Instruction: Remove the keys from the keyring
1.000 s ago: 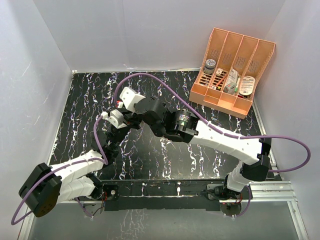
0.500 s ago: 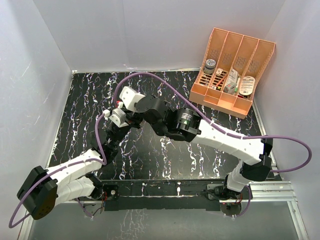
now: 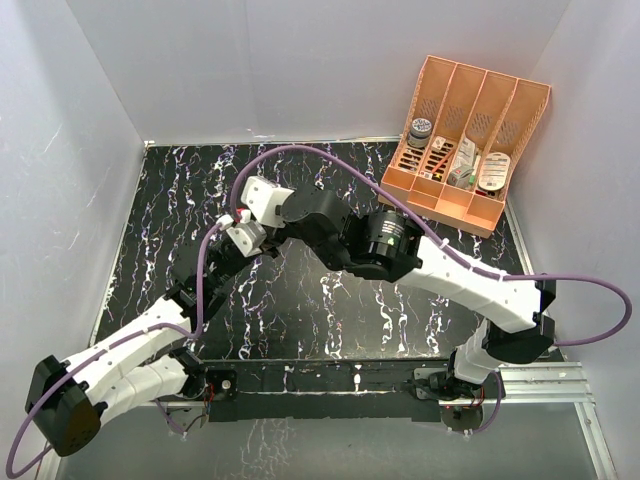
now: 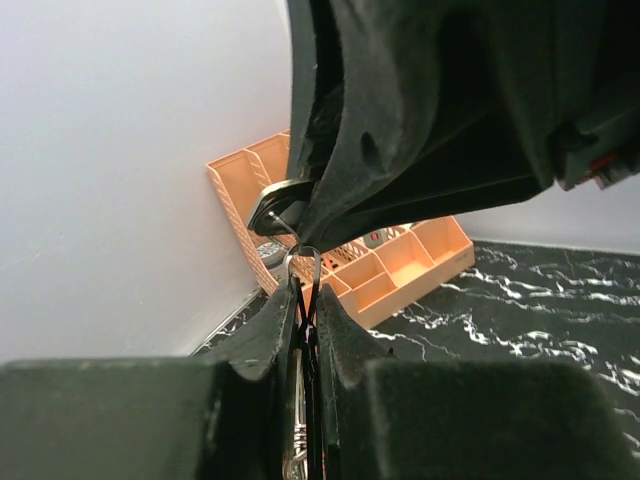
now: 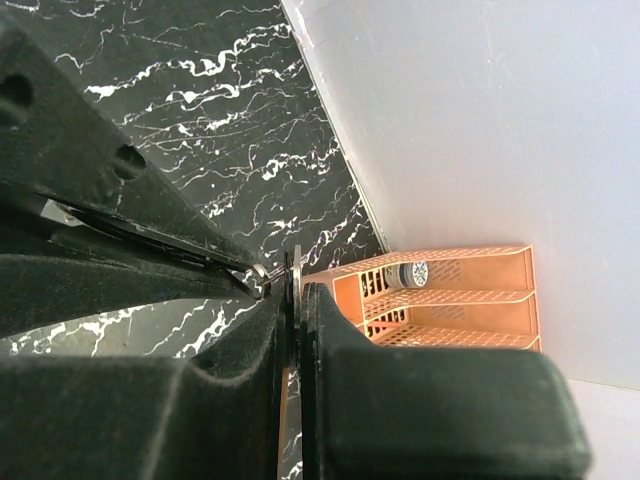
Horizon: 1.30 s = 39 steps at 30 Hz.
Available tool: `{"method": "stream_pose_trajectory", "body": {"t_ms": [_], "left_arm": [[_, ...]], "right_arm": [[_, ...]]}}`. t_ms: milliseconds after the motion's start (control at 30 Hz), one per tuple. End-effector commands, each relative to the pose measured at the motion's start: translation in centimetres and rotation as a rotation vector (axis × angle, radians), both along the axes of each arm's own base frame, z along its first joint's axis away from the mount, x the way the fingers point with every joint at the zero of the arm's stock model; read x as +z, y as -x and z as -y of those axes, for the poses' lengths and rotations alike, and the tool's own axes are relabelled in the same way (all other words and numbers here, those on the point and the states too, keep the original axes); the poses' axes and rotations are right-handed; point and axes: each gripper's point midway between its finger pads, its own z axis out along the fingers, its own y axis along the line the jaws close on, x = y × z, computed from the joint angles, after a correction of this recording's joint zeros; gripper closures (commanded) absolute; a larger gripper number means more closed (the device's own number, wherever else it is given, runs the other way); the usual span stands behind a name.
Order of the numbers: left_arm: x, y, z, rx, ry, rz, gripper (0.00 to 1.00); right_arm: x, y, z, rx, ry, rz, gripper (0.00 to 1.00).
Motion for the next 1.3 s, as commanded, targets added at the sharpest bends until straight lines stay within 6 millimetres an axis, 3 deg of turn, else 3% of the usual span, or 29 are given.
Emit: {"method": "stream_pose_trajectory", "body": {"t_ms": [0, 333, 600, 733, 1267], "left_arm": [[-1.5, 2.3, 1.6, -0.142, -0.187, 0.010, 1.00], [-0.9, 5.2, 1.8, -0.263, -0.227, 0.077, 1.00], [0.7, 9.0, 1.7, -0.417, -0.234, 0.142, 1.00], [1.7, 11.0, 1.5, -0.491, -0.218, 0.177, 1.00], [3.2, 15.2, 1.0, -0.694, -0.192, 0.230, 1.00]], "right_arm": [[5.1, 0.6, 2.3, -0.001, -0.122, 0.068, 1.00], [3.4, 2.0, 1.9, 0.102, -0.089, 0.007, 1.00], [4.1, 3.3, 1.6, 0.195, -0.130, -0.016, 1.00], [3.3, 3.5, 1.6, 0.208, -0.120, -0.024, 1.00], [1.3, 3.2, 0.8, 0.226, -0.086, -0.038, 1.00]]}}
